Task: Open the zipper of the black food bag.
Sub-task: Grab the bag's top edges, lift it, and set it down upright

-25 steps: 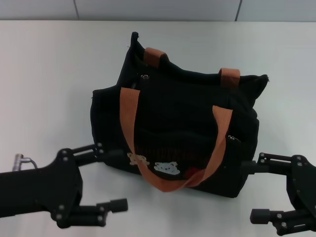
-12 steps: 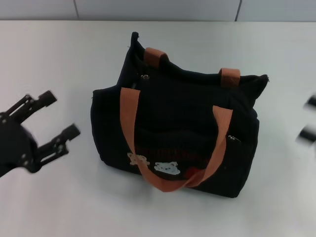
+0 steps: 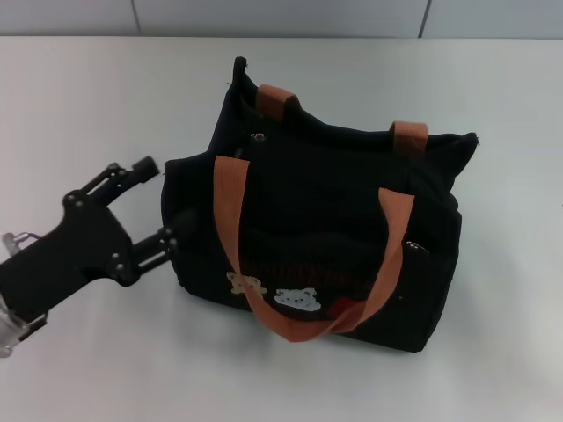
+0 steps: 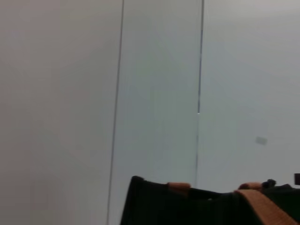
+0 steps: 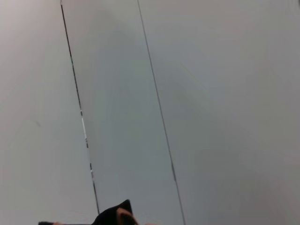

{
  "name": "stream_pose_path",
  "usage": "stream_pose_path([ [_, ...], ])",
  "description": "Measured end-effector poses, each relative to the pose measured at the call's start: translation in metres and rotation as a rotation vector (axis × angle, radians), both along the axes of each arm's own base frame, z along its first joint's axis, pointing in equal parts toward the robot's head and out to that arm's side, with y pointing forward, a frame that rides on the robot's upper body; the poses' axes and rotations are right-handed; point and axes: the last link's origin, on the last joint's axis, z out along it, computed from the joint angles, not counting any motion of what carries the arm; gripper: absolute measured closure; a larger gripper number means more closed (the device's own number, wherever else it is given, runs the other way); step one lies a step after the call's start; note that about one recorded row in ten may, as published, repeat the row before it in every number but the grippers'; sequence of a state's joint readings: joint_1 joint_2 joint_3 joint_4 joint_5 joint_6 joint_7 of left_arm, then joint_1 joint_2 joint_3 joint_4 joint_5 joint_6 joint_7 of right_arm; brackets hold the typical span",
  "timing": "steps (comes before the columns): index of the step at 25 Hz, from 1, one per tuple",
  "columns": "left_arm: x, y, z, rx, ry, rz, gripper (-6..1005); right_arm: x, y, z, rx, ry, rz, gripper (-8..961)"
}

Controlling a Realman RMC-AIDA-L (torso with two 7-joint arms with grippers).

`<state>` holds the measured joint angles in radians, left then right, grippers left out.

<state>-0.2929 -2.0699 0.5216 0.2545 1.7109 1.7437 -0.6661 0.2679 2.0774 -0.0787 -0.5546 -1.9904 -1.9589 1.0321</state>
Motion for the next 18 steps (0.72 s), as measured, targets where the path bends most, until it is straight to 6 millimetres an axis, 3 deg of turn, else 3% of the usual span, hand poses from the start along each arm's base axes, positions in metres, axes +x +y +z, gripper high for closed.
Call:
stream_pose_path([
  [5,0.008,0.005,-0.012,-0.061,0.035,-0.043,247,0.001,0.004,0.005,0.031,0.003,-0.015,110],
  [13,0.009,0.009,-0.015,0.055,-0.017,0.013,398,0.0,0.008,0.005,0.039,0.008,-0.016,111],
  [18,0.011,0.012,-0.016,0.074,-0.012,0.007,602,0.001,0.008,0.007,0.053,0.013,-0.024,111],
])
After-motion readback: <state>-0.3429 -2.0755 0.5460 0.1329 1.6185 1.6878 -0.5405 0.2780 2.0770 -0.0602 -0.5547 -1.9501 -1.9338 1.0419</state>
